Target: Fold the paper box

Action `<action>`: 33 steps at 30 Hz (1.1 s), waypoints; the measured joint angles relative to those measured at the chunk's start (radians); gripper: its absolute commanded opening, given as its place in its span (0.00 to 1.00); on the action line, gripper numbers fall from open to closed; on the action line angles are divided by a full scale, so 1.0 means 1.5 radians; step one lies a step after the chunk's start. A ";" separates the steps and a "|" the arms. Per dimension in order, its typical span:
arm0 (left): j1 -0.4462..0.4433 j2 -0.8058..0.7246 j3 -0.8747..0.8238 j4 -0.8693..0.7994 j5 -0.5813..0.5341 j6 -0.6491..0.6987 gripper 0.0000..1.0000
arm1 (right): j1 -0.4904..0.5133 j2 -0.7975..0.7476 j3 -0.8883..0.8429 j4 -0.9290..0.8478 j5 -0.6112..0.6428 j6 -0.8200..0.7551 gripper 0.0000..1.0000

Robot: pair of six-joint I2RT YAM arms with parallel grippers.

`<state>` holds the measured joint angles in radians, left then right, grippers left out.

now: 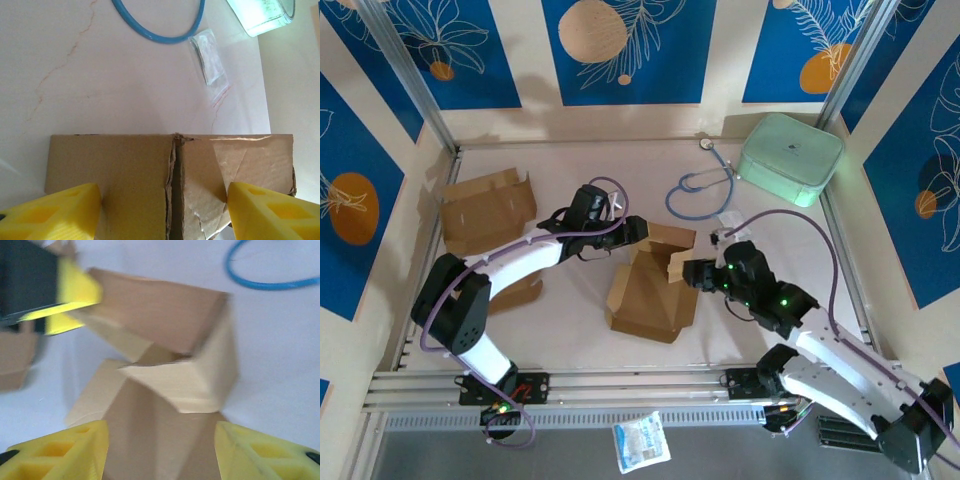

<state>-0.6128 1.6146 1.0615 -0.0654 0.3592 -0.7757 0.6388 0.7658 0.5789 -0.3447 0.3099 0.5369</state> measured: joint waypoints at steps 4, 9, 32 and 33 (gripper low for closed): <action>0.000 0.003 0.008 -0.002 0.000 0.000 0.67 | -0.073 0.017 -0.048 0.017 -0.022 -0.004 0.58; 0.000 0.004 0.009 -0.006 0.000 0.001 0.67 | -0.087 0.081 -0.071 0.071 -0.068 -0.022 0.58; 0.000 0.004 0.019 -0.019 0.005 0.010 0.68 | -0.061 0.374 -0.028 0.359 0.018 -0.074 0.33; 0.000 0.004 0.019 -0.019 0.005 0.010 0.69 | -0.059 0.381 -0.024 0.360 0.031 -0.070 0.31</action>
<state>-0.6132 1.6199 1.0893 -0.0933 0.3668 -0.7601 0.5503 1.3376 0.5423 0.1947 0.3561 0.4313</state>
